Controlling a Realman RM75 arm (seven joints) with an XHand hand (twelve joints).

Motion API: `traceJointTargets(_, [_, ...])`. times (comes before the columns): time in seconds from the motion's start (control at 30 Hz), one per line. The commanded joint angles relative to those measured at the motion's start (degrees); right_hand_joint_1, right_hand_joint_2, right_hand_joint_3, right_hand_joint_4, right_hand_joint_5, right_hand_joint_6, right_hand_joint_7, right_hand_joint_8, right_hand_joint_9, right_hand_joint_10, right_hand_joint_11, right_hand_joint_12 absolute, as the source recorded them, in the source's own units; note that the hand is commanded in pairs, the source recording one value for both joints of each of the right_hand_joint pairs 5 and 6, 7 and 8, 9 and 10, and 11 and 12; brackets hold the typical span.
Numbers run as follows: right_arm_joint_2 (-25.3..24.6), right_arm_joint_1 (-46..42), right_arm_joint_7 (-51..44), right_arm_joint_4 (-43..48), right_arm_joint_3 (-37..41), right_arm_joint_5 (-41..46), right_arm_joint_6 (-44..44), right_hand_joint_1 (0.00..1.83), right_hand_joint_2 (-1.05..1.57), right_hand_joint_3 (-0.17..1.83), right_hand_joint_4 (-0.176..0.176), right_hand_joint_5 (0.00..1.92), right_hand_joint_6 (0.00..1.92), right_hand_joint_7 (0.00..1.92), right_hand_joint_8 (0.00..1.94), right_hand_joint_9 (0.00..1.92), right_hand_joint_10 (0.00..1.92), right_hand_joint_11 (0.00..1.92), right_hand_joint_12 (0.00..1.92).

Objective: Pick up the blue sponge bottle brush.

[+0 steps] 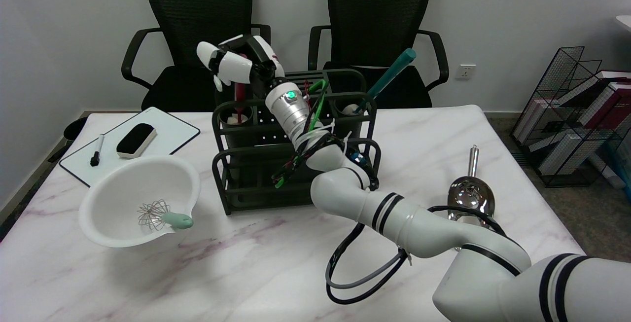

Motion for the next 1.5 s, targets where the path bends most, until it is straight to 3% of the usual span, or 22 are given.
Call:
traceJointTargets(0.03, [0.0, 0.3, -4.7, 2.0, 1.4, 0.2, -4.9, 1.05, 1.12, 0.92, 0.000, 1.92, 1.92, 1.87, 1.87, 1.74, 1.74, 1.67, 1.67])
traceJointTargets(0.2, [0.7, 1.6, -6.2, 4.3, 2.5, 0.2, -12.2, 0.99, 1.47, 0.75, 0.000, 1.92, 1.92, 1.92, 1.92, 1.92, 1.92, 1.92, 1.92])
traceJointTargets(0.37, [0.9, 3.3, -6.2, 4.6, 2.5, 0.2, -16.3, 1.01, 1.57, 0.62, 0.000, 1.92, 1.92, 1.92, 1.92, 1.92, 1.92, 1.92, 1.92])
traceJointTargets(0.8, [0.7, 5.4, -6.2, 4.3, 2.5, 0.1, -18.0, 0.99, 1.57, 0.50, 0.000, 1.92, 1.92, 1.92, 1.92, 1.92, 1.92, 1.92, 1.92])
traceJointTargets(1.5, [0.6, 8.7, -5.4, 4.1, 2.7, 0.2, -19.8, 0.99, 1.57, 0.50, 0.000, 1.92, 1.92, 1.92, 1.92, 1.92, 1.92, 1.92, 1.92])
